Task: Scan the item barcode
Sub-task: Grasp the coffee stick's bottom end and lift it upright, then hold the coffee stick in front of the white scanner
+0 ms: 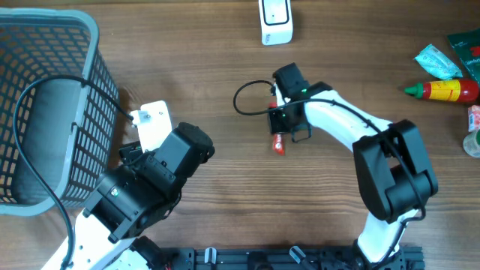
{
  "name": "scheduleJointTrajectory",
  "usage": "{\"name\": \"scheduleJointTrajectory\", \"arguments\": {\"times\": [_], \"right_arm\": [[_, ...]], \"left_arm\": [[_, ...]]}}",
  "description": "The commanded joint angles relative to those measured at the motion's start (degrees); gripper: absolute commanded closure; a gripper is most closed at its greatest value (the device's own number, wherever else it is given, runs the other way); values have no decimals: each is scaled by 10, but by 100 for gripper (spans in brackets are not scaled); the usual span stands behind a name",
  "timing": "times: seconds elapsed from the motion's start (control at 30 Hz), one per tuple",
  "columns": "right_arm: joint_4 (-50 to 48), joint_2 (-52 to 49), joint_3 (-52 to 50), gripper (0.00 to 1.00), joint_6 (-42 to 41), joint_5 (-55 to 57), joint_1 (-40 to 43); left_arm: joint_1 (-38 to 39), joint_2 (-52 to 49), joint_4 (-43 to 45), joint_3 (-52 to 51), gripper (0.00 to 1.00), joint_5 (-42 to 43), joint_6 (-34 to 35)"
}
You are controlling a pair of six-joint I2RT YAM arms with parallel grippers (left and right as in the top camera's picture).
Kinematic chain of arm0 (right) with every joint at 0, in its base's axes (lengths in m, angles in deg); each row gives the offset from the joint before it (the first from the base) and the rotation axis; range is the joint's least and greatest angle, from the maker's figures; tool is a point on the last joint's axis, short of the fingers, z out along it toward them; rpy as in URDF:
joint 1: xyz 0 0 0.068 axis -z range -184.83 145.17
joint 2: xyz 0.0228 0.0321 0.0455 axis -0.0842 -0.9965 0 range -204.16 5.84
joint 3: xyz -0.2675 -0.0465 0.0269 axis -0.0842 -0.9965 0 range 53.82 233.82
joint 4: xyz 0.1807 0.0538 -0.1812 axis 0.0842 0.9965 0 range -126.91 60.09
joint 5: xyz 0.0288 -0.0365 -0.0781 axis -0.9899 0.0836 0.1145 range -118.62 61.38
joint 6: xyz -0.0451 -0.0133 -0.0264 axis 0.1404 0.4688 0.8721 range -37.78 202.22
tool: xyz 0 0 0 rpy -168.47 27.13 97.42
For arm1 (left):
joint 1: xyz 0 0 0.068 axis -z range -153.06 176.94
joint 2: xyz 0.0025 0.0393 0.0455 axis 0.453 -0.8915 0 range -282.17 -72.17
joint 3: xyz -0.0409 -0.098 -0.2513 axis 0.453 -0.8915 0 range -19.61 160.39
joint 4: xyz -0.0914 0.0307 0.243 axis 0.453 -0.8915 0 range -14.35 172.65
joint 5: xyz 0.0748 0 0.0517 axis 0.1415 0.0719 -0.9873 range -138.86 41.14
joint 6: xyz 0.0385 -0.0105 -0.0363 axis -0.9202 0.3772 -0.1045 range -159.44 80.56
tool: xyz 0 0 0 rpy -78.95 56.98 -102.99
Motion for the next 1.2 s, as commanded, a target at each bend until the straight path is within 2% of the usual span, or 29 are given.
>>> {"name": "scheduleJointTrajectory", "arguments": {"times": [0.0,0.1,0.27,0.33,0.8,0.9,1.03,1.07,1.17], "right_arm": [[22,1,42,96,95,-347,64],[16,-2,39,96,166,-510,121],[-33,-10,1,95,377,-773,188],[-63,-12,-9,95,394,-806,189],[-355,-24,-36,96,376,-819,182],[-431,-16,-35,96,350,-819,181],[-574,13,-35,96,321,-819,181],[-659,30,-35,96,299,-819,182],[-791,51,-35,96,246,-819,182]], "left_arm": [[2,-2,0,1,0,-6,7],[2,-2,0,1,0,-6,7],[2,-2,0,0,0,-6,7],[2,-2,0,1,0,-6,7],[2,-2,0,1,0,-6,7],[2,-2,0,0,0,-6,7],[2,-2,0,0,0,-6,7],[2,-2,0,0,0,-6,7],[2,-2,0,0,0,-6,7]]}}
